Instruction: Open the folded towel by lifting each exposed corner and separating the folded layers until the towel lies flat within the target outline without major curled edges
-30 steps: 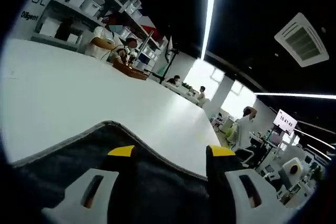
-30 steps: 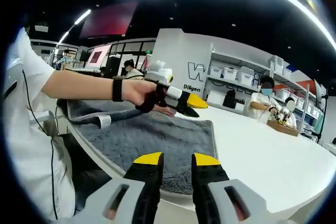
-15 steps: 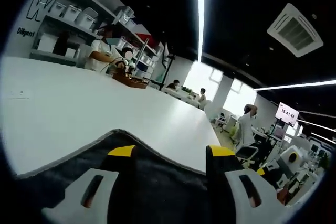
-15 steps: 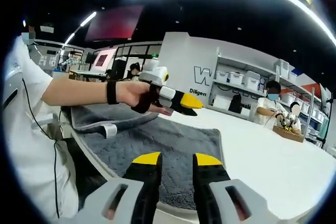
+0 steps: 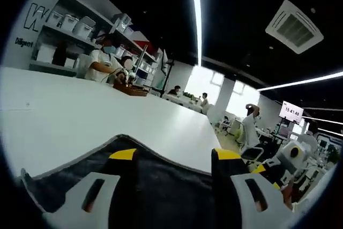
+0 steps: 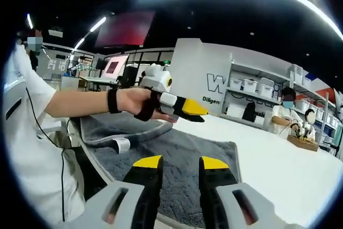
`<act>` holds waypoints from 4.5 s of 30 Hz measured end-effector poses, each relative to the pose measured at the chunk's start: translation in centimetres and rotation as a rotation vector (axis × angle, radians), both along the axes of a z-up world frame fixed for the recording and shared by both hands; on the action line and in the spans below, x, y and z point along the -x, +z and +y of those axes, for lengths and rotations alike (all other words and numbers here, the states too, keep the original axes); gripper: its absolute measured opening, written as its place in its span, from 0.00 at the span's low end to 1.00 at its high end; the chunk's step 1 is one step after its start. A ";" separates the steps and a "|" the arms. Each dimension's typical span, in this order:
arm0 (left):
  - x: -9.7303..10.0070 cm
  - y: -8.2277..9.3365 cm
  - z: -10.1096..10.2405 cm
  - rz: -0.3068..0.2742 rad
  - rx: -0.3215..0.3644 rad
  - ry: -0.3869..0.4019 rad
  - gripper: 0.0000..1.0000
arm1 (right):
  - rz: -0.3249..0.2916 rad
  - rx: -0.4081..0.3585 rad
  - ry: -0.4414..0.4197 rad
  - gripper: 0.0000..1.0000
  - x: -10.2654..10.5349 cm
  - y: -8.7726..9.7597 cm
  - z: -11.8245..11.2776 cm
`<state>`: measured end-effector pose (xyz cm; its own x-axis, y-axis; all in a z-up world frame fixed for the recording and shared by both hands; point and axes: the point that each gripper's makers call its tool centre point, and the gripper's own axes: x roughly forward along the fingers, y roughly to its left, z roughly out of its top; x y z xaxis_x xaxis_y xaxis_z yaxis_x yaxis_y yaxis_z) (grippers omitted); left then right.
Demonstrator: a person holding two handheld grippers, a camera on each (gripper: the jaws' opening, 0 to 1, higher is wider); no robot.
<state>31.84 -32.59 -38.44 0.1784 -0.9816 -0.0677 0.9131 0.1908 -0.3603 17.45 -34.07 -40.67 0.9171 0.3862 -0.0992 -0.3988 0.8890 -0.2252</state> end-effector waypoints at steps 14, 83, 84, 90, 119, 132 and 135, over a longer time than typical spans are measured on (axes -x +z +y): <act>1.7 0.2 3.7 -0.041 -0.020 0.019 0.53 | -0.005 0.020 0.040 0.21 -0.1 0.3 2.0; 12.2 0.6 15.3 -0.364 -0.076 -0.021 0.57 | -0.072 0.029 0.178 0.24 -1.3 3.7 7.8; 12.1 0.8 15.7 -0.366 -0.069 -0.005 0.57 | -0.072 0.026 0.176 0.24 -1.4 3.7 7.7; 12.2 0.6 17.1 -0.369 -0.059 0.035 0.57 | -0.062 0.055 0.166 0.24 -1.6 3.3 7.8; 15.2 -4.5 17.2 -0.370 -0.194 0.010 0.54 | -0.024 0.052 0.133 0.25 -2.2 2.1 6.5; 17.1 -6.2 16.5 -0.415 -0.254 -0.028 0.48 | -0.025 0.055 0.134 0.25 -2.0 2.1 6.7; 17.1 -6.9 16.4 -0.410 -0.274 -0.026 0.48 | -0.024 0.054 0.132 0.25 -2.0 2.0 6.7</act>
<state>14.77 -16.20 -45.30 0.2203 -0.9420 -0.2533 0.9749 0.2037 0.0904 19.43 -27.42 -38.65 0.8611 0.4982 -0.1014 -0.5051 0.8157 -0.2820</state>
